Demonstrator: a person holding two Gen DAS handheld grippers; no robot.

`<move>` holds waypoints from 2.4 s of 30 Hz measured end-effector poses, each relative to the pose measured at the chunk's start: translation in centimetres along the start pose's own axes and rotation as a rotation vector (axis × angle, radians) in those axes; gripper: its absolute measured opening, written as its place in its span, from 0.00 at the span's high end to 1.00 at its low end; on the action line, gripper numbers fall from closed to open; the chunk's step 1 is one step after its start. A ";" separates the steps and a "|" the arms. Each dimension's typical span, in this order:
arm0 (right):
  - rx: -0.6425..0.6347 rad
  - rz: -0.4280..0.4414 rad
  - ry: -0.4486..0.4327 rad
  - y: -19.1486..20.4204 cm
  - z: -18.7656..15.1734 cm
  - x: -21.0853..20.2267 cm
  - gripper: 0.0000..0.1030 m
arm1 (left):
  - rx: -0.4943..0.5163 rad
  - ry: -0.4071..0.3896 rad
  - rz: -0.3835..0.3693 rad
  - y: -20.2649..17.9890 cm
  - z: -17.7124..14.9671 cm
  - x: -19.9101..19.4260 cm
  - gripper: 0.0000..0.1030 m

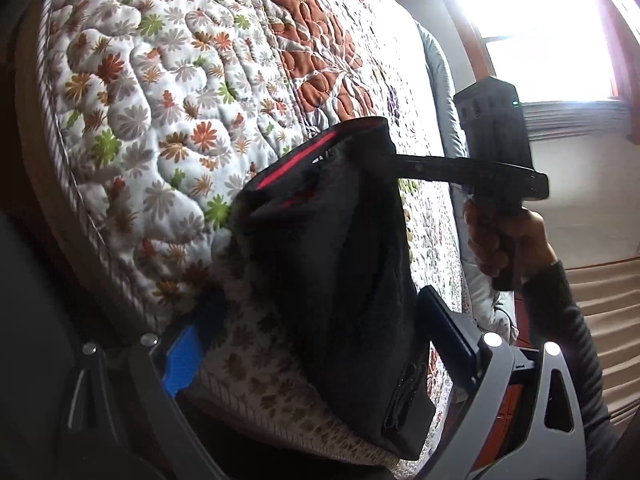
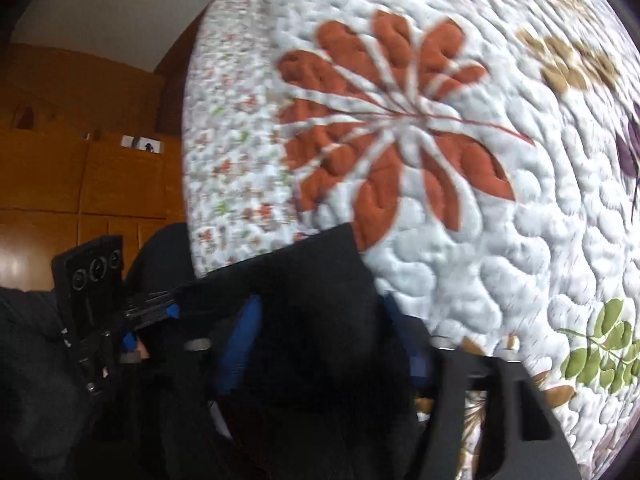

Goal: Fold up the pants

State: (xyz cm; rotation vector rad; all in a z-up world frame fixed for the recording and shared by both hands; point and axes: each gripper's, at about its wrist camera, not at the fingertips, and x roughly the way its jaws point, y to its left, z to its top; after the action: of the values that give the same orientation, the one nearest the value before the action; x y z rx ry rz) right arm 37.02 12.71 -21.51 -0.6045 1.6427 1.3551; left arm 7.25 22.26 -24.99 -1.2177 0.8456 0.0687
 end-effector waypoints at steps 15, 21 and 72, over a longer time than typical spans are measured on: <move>0.045 0.077 -0.055 -1.6 -0.5 -0.9 0.65 | 0.044 -0.003 -0.038 -1.1 1.6 0.4 0.14; 0.052 0.068 -0.051 -2.2 -0.7 -1.3 0.64 | 0.013 0.040 -0.029 0.4 2.5 1.8 0.63; -0.001 0.046 -0.051 -1.4 -1.3 -0.9 0.64 | 0.126 -0.007 -0.071 -2.5 1.7 -0.1 0.89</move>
State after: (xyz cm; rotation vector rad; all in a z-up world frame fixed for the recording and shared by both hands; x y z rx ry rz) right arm 38.20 10.92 -21.44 -0.5314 1.6234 1.3940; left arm 9.26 22.76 -22.80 -1.1275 0.7884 -0.0380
